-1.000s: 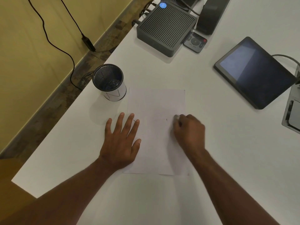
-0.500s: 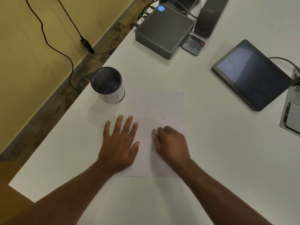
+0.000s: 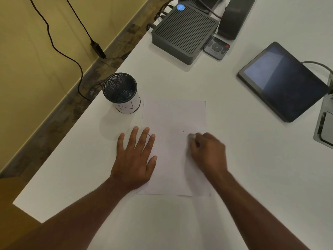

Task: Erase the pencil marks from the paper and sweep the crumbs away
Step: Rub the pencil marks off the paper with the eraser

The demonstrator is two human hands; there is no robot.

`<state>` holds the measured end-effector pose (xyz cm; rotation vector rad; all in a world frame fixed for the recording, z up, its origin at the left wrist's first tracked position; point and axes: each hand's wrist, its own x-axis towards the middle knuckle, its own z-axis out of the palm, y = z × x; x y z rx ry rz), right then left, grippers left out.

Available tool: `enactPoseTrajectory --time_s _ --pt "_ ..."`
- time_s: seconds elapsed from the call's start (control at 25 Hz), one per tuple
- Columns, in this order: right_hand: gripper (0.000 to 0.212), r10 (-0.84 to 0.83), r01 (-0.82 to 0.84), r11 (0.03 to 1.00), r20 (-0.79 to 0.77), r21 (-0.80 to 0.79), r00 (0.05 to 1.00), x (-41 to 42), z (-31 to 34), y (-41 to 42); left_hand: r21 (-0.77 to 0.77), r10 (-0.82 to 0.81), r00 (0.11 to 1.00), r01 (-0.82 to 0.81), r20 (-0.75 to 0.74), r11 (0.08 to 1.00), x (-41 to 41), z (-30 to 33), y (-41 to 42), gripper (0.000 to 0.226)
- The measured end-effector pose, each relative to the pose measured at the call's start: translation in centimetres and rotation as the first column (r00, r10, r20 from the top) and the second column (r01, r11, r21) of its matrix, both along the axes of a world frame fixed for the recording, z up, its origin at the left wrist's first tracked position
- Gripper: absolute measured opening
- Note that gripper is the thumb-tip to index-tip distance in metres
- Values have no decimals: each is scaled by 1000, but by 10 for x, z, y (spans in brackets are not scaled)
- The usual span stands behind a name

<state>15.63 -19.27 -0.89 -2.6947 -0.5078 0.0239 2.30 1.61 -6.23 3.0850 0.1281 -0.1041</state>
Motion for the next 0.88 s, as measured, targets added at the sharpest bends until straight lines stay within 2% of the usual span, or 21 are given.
enactPoseTrajectory --time_s 0.08,0.24,0.28,0.32,0.4,0.44,0.52,0.6,0.64,0.68,0.76,0.8,0.88 --pt "36 -77 77 997 35 4 996 2 6 0 -6 -1 1000 1 1 1000 0 0 1 67" --pt "24 253 -251 967 -38 39 967 -67 -2 11 3 -5 1000 5 2 1000 0 -2 2 69" --pt "24 223 -222 975 -64 25 973 -58 -2 3 1 -5 1000 5 8 1000 0 -3 2 68" --pt "27 125 -126 992 -61 -2 990 -39 -3 -7 1 -5 1000 5 16 1000 0 -3 2 68" --pt "30 -83 83 997 35 2 996 -10 2 -19 1 -7 1000 6 23 1000 0 -3 1 67" --pt "31 -104 104 995 42 3 994 -8 5 -19 -3 -8 1000 8 27 1000 1 -2 1 67" --pt "30 7 -7 1000 -11 -13 1000 -36 3 -4 -3 -9 999 9 36 1000 0 -3 2 67" --pt "26 212 -212 977 -9 9 977 -66 -2 -2 2 -10 999 10 37 1000 -1 -2 1 68" --pt "25 217 -216 976 -33 11 976 -59 -1 -8 3 -9 999 9 35 1000 -1 -1 1 68" --pt "27 143 -143 990 -43 -7 989 -41 -4 -17 3 -9 999 9 35 1000 -1 -1 1 67" --pt "31 -80 80 997 45 -2 996 -9 0 -29 2 -7 1000 7 30 1000 0 -1 1 68" --pt "32 -107 107 994 54 -3 993 -7 2 -29 0 -6 1000 6 26 1000 0 -1 1 68" --pt "30 14 -14 1000 -9 -11 1000 -35 -1 -13 0 -5 1000 5 23 1000 0 -1 1 68"
